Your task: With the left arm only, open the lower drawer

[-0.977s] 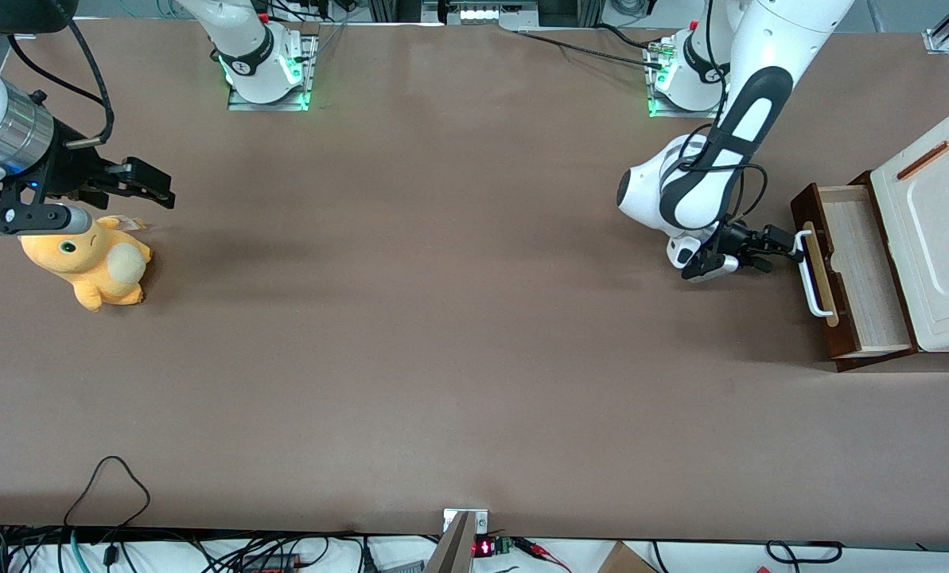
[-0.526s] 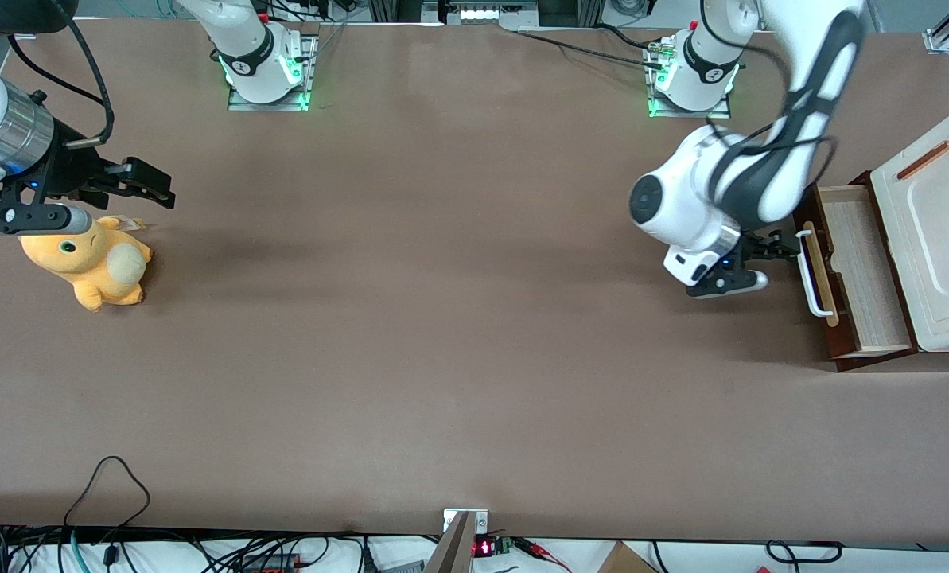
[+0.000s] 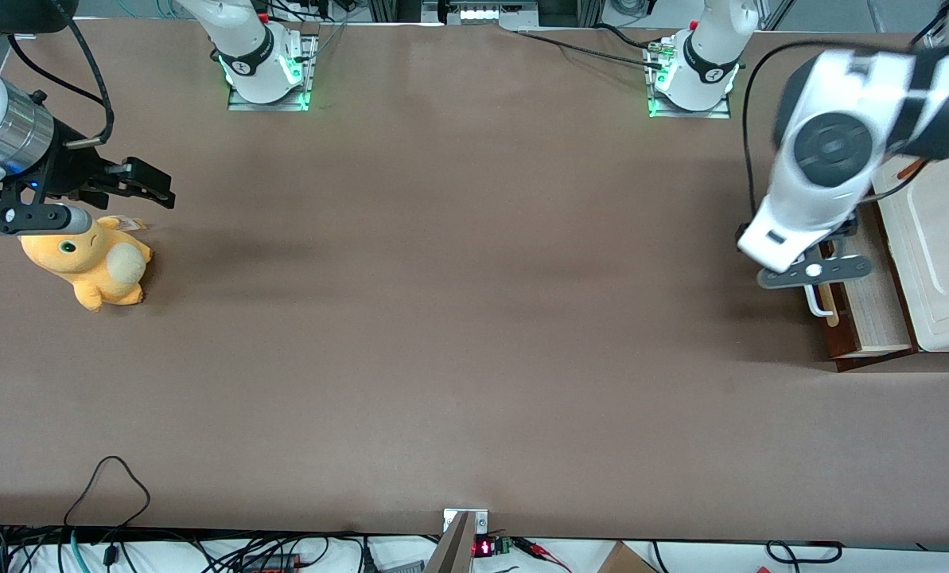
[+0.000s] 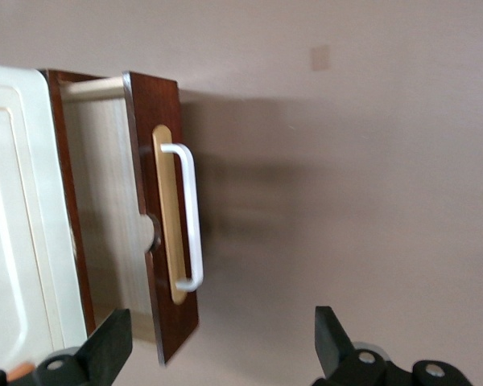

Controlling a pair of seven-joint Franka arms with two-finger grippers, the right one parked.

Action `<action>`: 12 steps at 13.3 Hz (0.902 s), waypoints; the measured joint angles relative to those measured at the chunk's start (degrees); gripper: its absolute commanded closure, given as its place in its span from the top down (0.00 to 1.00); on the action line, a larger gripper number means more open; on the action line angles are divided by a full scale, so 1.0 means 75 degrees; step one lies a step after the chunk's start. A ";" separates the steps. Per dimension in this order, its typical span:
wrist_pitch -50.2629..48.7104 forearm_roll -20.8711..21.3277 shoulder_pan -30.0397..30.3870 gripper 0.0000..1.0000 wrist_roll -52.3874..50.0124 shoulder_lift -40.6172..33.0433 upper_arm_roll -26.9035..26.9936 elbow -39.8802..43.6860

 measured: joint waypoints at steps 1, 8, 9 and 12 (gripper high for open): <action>-0.0241 -0.0437 0.0016 1.00 0.0351 -0.0094 0.0134 0.0280; -0.0547 -0.2135 0.0143 1.00 0.2095 -0.0638 0.1209 0.0824; -0.0547 -0.2136 0.0129 1.00 0.2096 -0.0679 0.1198 0.0824; -0.0547 -0.2136 0.0116 1.00 0.2096 -0.0717 0.1173 0.0824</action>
